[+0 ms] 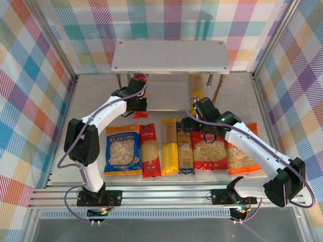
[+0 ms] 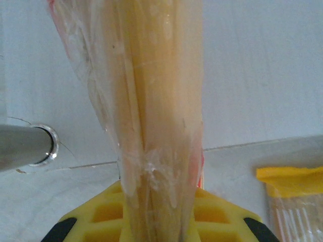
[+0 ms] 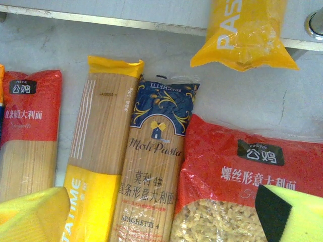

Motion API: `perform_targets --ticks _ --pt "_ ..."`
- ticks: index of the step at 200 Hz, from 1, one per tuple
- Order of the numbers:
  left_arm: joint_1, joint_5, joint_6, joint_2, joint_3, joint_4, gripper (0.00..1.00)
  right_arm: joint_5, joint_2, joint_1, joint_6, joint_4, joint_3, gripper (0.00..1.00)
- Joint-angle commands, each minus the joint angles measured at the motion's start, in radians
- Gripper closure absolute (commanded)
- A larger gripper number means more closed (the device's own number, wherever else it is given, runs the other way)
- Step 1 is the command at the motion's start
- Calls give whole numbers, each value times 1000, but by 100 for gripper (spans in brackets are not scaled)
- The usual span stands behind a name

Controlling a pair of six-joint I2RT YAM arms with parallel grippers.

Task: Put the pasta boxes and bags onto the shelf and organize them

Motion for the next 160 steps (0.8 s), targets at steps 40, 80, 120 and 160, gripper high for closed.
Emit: perform_targets --ticks 40,80,120,160 --pt "28 -71 33 40 84 156 100 -6 13 7 24 -11 19 5" --pt "44 -76 30 80 108 154 100 -12 26 13 27 -15 28 5" --pt "51 -70 21 98 97 162 87 -6 29 20 37 -26 28 5" --pt "57 -64 22 106 93 165 71 -3 24 23 41 -32 28 5"
